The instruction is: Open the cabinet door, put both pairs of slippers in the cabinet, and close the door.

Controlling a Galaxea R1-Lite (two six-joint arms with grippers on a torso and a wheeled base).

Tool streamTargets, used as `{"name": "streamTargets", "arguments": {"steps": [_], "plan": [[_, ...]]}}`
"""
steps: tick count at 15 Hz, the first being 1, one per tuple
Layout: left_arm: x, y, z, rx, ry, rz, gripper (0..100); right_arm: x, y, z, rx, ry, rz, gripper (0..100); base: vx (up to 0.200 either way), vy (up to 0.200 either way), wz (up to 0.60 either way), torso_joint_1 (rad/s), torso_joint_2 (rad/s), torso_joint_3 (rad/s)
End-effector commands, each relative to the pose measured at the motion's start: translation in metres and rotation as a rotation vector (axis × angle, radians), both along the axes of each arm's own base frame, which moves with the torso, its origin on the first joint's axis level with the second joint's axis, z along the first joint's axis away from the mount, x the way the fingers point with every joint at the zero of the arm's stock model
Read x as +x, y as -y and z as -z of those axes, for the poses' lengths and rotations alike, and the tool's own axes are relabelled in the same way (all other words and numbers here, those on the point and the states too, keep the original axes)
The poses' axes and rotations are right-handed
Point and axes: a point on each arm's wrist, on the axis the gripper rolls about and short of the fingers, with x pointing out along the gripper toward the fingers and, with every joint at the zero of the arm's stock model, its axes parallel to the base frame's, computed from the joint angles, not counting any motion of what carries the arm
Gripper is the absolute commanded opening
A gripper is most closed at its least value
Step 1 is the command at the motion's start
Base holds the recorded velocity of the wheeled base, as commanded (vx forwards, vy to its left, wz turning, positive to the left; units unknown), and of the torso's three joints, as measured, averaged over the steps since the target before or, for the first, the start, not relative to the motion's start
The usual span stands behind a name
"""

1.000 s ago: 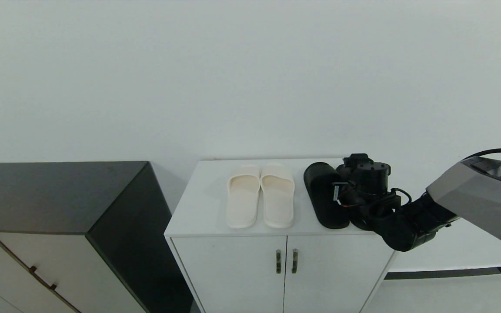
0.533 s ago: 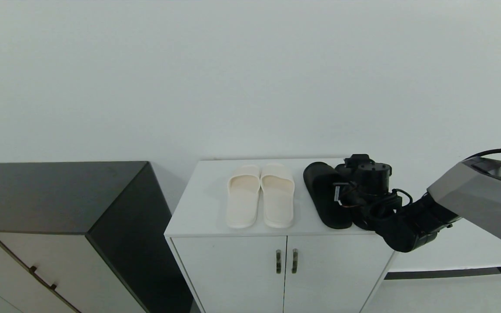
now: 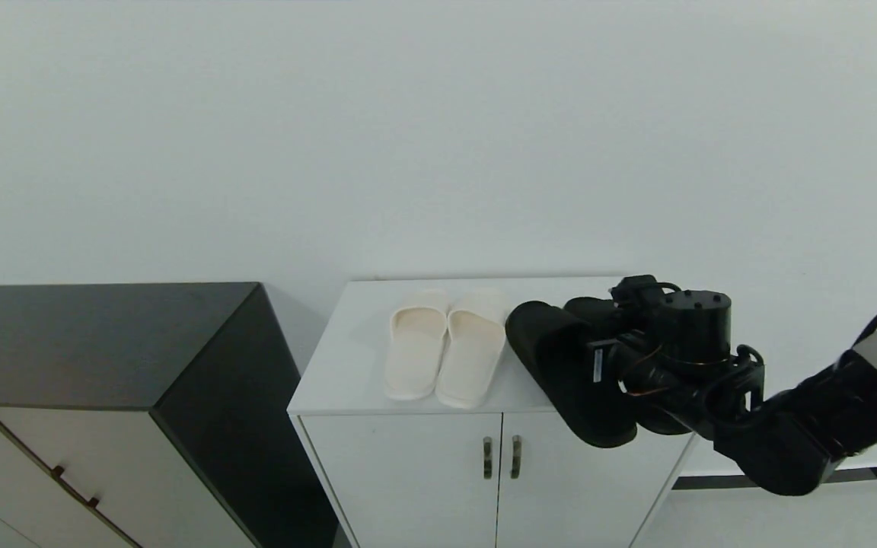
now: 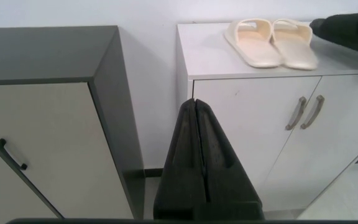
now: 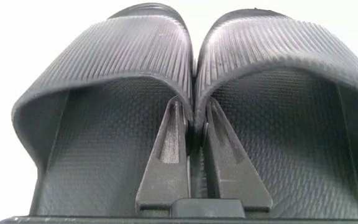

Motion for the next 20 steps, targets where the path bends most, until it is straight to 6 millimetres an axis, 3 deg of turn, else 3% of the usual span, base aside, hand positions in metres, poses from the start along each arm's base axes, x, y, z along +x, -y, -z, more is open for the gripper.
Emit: {"name": "streamTargets", "arguments": {"steps": [1,5,7,12,18,20], "plan": [[0.0,0.0,0.0,0.0,0.001,0.0,0,-0.04,-0.004,-0.025,0.018,0.024,-0.089,0,0.0,0.0,0.0,0.0,0.0,0.0],[0.0,0.0,0.0,0.0,0.001,0.0,0,-0.071,0.005,-0.042,0.006,0.013,-0.125,0,0.0,0.0,0.0,0.0,0.0,0.0],[0.0,0.0,0.0,0.0,0.001,0.0,0,-0.085,0.012,-0.039,-0.02,-0.001,-0.186,0,0.0,0.0,0.0,0.0,0.0,0.0],[0.0,0.0,0.0,0.0,0.001,0.0,0,-0.093,0.012,-0.032,-0.067,-0.014,-0.22,0,0.0,0.0,0.0,0.0,0.0,0.0],[0.0,0.0,0.0,-0.002,0.001,-0.001,0,-0.097,0.008,-0.028,-0.08,-0.025,-0.244,0,-0.2,0.0,0.0,0.001,0.0,0.002],[0.0,0.0,0.0,-0.002,0.001,-0.001,0,-0.098,0.007,-0.028,-0.08,-0.025,-0.246,0,0.0,0.0,0.0,0.0,0.0,0.0]]}}
